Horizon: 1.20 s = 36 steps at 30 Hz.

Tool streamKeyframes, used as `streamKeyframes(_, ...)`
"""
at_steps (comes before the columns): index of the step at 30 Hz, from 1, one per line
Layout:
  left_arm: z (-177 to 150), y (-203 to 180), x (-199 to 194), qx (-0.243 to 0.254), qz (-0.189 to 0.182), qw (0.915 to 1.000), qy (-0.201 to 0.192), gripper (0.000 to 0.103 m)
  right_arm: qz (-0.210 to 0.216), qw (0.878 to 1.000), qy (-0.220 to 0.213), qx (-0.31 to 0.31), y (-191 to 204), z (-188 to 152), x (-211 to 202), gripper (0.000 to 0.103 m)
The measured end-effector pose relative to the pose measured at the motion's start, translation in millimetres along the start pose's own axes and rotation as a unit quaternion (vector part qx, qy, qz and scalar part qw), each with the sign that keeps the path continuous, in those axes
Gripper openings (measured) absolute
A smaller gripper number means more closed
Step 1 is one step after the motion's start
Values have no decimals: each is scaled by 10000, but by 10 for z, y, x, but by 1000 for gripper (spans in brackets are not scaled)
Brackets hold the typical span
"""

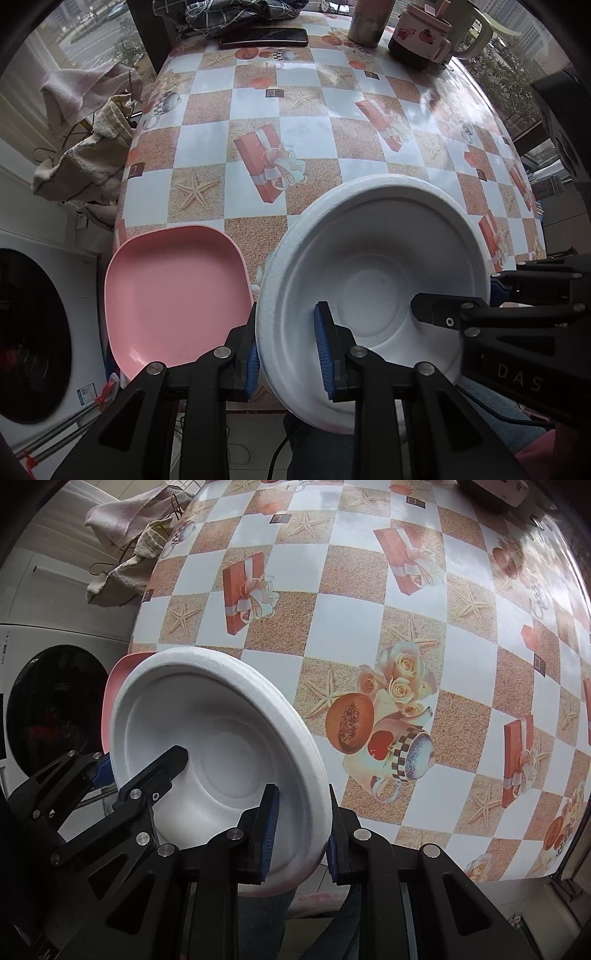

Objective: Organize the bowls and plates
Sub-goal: 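Carry the bowl stack with both tools and lower it onto the pink plate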

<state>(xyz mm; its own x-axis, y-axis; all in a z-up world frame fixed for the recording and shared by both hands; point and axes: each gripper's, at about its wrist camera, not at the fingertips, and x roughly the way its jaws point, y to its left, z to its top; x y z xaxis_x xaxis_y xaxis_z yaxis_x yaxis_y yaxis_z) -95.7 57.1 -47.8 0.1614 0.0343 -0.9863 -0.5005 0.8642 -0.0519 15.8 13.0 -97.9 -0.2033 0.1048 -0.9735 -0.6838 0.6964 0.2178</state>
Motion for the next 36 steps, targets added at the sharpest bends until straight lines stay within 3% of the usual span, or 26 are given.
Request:
streamKeyframes(15, -126, 673, -123, -916, 41, 9956, -190, 29, -276, 9933, 46, -1117, 808, 220, 35, 25)
streamKeyframes(36, -281, 1085, -121, -1444, 192, 9891, -211, 29, -448, 9822, 396, -1779, 1310, 387, 295, 25)
